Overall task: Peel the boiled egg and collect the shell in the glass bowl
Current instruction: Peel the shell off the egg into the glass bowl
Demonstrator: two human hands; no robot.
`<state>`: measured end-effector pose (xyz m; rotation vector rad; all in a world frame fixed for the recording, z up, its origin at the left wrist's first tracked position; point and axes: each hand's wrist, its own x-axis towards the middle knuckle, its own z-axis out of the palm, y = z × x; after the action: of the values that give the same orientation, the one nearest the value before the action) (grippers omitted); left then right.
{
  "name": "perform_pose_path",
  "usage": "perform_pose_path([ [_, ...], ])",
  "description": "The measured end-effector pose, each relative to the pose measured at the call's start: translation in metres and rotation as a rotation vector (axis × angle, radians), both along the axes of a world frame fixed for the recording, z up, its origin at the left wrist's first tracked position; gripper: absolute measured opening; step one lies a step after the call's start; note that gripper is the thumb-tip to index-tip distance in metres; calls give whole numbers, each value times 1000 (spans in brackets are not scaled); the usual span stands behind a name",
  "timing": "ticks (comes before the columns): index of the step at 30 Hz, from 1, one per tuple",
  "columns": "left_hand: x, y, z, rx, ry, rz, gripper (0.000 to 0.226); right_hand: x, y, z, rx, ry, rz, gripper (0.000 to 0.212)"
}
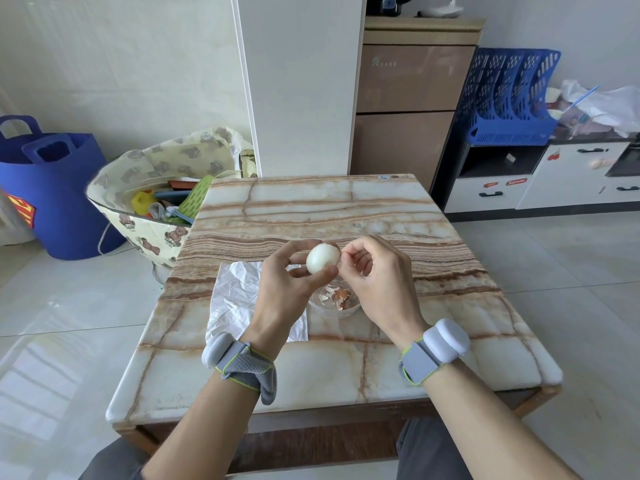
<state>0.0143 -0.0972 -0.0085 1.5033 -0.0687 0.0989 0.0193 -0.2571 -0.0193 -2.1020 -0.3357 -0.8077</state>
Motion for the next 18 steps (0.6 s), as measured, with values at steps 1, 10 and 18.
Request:
perform_pose_path([
  [1,0,0,0,-5,2,0,42,0,0,0,3,-2,1,10],
  [10,0,0,-1,-31,22,-12,37,0,-5,-6,5,43,-1,6],
  [18,2,1,-4,-40,41,-32,29,0,-5,-7,-36,85,-3,19],
])
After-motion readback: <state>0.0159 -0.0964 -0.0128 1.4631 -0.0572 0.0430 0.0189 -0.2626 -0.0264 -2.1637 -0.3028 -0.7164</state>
